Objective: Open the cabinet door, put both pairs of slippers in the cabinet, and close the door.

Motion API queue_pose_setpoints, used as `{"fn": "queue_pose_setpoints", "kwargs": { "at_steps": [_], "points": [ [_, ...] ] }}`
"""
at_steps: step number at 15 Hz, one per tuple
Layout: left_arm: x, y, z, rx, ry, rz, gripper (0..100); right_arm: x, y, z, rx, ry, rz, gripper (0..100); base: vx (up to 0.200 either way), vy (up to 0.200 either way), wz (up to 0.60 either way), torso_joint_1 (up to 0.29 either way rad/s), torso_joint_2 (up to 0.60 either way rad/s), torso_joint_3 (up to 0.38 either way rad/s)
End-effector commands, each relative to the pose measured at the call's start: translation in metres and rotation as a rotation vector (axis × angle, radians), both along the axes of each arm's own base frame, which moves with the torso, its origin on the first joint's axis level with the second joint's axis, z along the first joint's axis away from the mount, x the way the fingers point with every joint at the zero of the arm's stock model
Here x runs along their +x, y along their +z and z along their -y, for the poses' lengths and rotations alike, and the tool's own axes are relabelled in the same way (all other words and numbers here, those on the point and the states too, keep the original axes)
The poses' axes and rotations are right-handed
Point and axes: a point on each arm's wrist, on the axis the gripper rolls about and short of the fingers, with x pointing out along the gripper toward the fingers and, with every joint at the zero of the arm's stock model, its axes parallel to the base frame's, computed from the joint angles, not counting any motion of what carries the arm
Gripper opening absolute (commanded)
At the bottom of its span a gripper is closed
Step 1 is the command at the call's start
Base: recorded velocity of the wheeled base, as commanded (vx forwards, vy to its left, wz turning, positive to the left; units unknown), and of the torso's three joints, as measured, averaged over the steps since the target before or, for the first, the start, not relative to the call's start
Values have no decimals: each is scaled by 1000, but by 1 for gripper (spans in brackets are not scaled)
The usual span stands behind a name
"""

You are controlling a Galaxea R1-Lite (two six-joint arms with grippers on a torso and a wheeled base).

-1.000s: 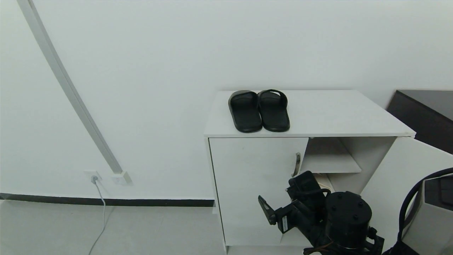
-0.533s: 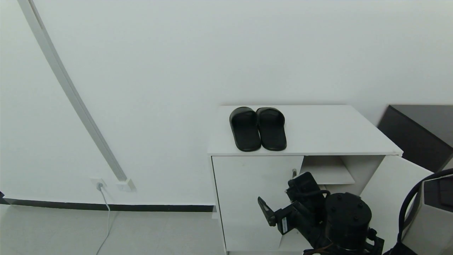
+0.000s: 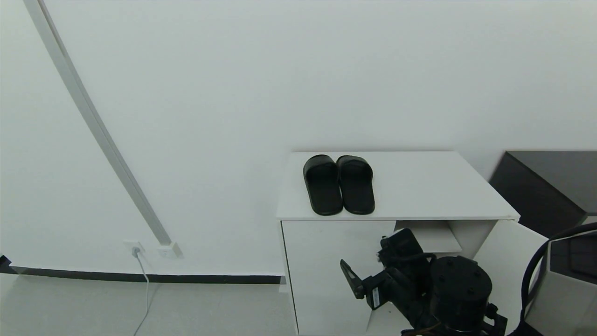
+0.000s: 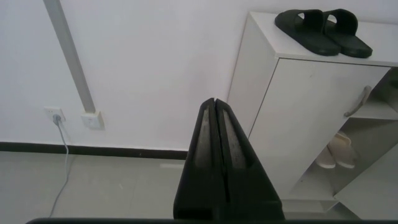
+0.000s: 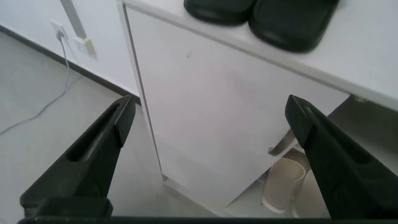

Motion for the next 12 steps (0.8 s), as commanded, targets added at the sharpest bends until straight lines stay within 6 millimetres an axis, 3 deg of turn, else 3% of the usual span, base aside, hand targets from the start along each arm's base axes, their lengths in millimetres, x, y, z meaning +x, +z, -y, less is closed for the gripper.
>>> {"fn": "queue_pose_setpoints", "kwargs": {
  "at_steps": [1, 3, 5, 10, 12],
  "points": [
    [0, 0, 0, 0, 0, -2, 0, 1, -2, -1, -5, 1, -1, 100, 0, 0, 0, 0, 0, 0],
    [0, 0, 0, -1, 0, -2, 0, 10, 5, -6, 14, -12, 12, 100, 0, 0, 0, 0, 0, 0],
    [0, 0, 0, -1, 0, -2, 0, 32, 16, -8, -5, -57, -20, 100, 0, 0, 0, 0, 0, 0],
    [0, 0, 0, 2, 0, -2, 0, 53, 109, -25, 116, -102, -143, 100, 0, 0, 0, 0, 0, 0],
    [0, 0, 0, 0, 0, -2, 0, 56, 110, -30, 125, -186, -189, 100, 0, 0, 0, 0, 0, 0]
  ]
}}
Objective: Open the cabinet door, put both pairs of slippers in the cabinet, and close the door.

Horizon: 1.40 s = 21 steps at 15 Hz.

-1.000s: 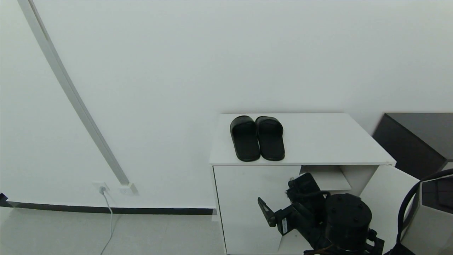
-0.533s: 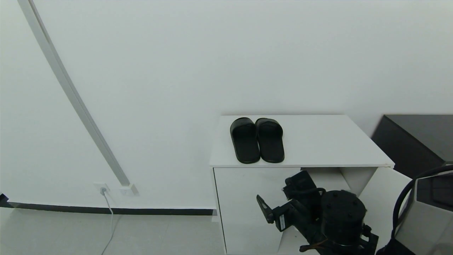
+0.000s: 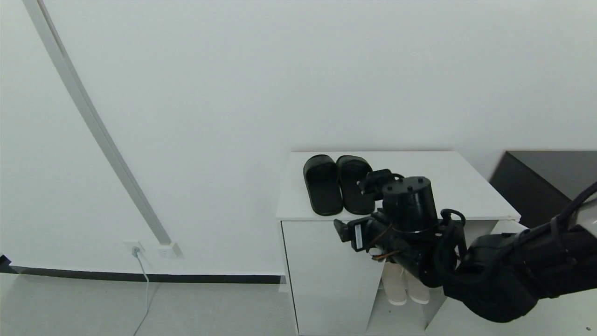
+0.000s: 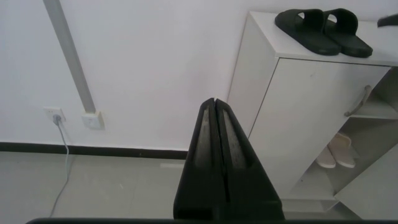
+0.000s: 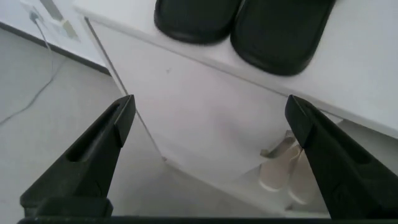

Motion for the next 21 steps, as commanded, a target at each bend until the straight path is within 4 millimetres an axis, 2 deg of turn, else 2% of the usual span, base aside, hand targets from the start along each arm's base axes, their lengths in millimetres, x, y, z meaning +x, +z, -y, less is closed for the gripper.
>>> {"fn": "queue_pose_setpoints", "kwargs": {
  "at_steps": [1, 8, 14, 16, 18, 21],
  "points": [
    [0, 0, 0, -1, 0, -2, 0, 4, 27, -6, 75, -74, 64, 100, 0, 0, 0, 0, 0, 0],
    [0, 0, 0, -1, -1, -2, 0, 5, 17, -11, 62, -90, 69, 100, 0, 0, 0, 0, 0, 0],
    [0, 0, 0, 1, -4, -2, 0, 11, 2, -17, 58, -91, 68, 100, 200, 0, 0, 2, 2, 0],
    [0, 0, 0, 2, -4, -2, 0, 13, -7, -19, 53, -93, 57, 100, 0, 0, 0, 0, 0, 0],
    [0, 0, 0, 2, -4, -2, 0, 21, -20, -26, 60, -92, 71, 100, 0, 0, 0, 0, 0, 0],
    [0, 0, 0, 1, -4, -2, 0, 38, -21, -32, 42, -99, 106, 100, 0, 0, 0, 0, 0, 0]
  ]
}}
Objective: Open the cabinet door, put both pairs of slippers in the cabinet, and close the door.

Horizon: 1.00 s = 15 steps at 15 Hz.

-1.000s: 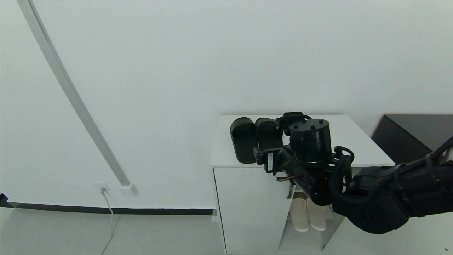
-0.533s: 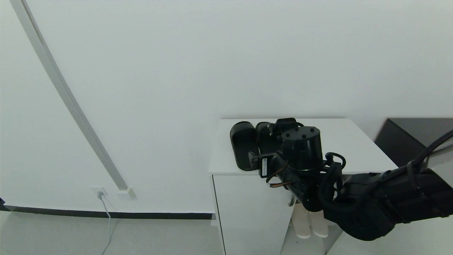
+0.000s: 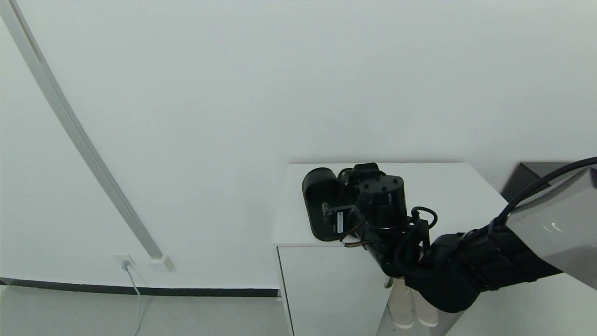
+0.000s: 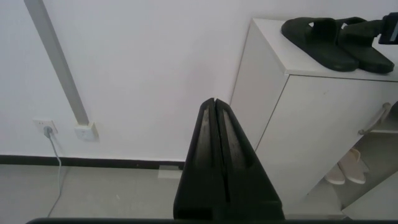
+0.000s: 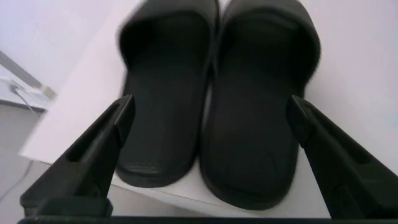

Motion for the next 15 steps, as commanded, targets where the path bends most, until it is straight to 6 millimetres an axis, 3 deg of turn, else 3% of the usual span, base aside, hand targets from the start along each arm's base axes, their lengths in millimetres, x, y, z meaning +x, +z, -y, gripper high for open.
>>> {"fn": "queue_pose_setpoints", "kwargs": {
  "at_steps": [1, 9, 15],
  "points": [
    [0, 0, 0, -1, 1, -2, 0, 17, -11, -6, -26, -13, 2, 100, 0, 0, 0, 0, 0, 0],
    [0, 0, 0, -1, 1, -2, 0, 74, -24, -16, -35, -78, -2, 100, 0, 0, 0, 0, 0, 0],
    [0, 0, 0, -1, 1, -2, 0, 102, -30, -22, -25, -105, 12, 100, 0, 0, 0, 0, 0, 0]
  ]
}}
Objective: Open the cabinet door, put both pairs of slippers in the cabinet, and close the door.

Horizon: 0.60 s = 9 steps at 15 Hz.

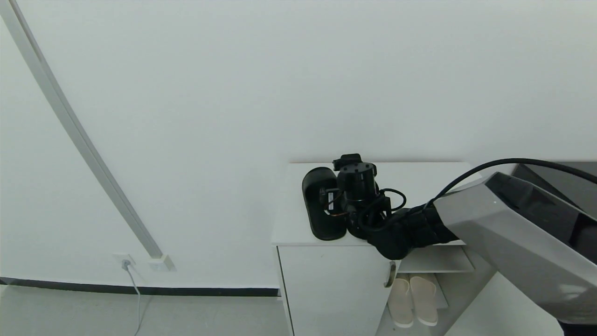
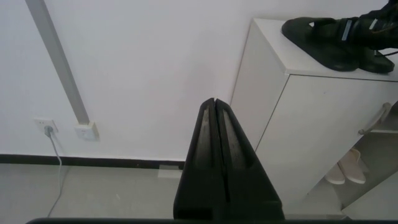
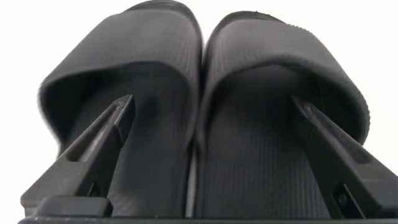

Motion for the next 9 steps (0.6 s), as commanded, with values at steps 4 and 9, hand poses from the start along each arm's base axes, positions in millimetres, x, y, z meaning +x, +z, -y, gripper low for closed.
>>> {"fn": "queue_pose_setpoints", "kwargs": {
  "at_steps": [4, 9],
  "points": [
    [0, 0, 0, -1, 0, -1, 0, 20, -11, -8, 1, -13, 3, 100, 0, 0, 0, 0, 0, 0],
    [0, 0, 0, -1, 0, -1, 0, 21, -10, -9, 1, -13, 2, 0, 0, 0, 0, 0, 0, 0]
  ]
}}
